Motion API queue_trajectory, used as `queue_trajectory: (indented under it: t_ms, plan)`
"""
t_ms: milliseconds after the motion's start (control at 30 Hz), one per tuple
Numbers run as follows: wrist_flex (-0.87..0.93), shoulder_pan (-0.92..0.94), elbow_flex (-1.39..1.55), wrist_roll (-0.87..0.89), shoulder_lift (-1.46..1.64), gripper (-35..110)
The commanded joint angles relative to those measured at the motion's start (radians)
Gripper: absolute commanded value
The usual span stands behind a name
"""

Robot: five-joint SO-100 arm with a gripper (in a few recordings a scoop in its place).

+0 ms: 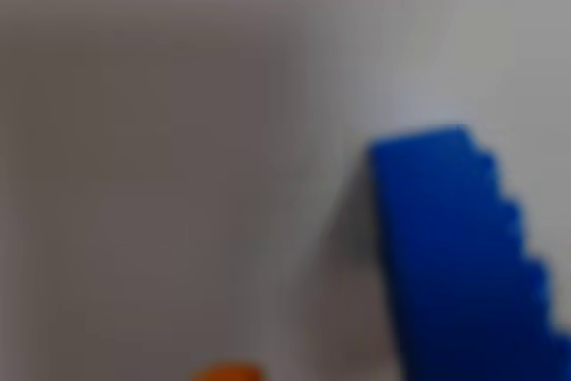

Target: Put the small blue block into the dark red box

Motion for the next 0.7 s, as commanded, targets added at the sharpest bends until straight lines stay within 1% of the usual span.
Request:
queue_trajectory:
  t_ms: [0, 300, 667]
  plan:
    - [-0.011, -0.025, 0.015, 0.014, 0.034, 19]
    - [-0.031, -0.041, 0.014, 0.041, -0.011, 17]
    - [-0.052, -0.034, 0.012, 0.026, -0.026, 17]
